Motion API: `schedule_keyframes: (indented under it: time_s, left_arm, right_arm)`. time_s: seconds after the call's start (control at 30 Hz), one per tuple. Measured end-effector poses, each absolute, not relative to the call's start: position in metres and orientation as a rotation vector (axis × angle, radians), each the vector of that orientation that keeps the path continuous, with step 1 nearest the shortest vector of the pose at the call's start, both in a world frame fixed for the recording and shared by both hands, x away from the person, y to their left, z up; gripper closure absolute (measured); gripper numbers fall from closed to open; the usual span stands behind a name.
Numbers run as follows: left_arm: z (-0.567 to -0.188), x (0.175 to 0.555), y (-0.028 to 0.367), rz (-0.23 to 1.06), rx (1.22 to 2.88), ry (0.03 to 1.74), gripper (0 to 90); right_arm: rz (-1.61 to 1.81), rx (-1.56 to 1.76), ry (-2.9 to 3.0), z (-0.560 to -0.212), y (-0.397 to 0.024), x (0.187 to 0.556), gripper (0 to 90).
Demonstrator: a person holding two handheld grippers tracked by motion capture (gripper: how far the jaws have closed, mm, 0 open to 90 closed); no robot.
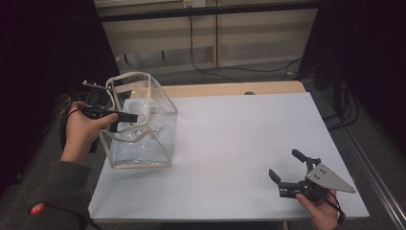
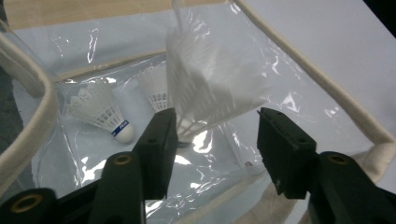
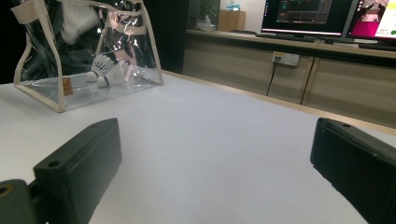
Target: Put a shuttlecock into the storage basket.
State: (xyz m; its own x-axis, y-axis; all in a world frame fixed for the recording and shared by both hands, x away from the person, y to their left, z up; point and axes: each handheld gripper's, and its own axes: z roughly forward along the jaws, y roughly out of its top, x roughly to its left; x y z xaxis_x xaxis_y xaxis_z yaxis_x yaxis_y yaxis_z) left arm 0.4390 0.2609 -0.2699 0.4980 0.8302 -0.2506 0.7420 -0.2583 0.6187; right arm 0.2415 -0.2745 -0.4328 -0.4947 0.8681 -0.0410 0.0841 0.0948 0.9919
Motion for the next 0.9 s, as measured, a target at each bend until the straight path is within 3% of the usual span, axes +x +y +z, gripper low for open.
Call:
schedule_keyframes:
  time_s: [0.9]
  left_arm:
    - [-0.242,0.426,0.255,0.120,2.044,1.198,21.5]
  right_arm:
    - [1.465,0.943,1.696,-0.433,-0.275,0.242,2.1]
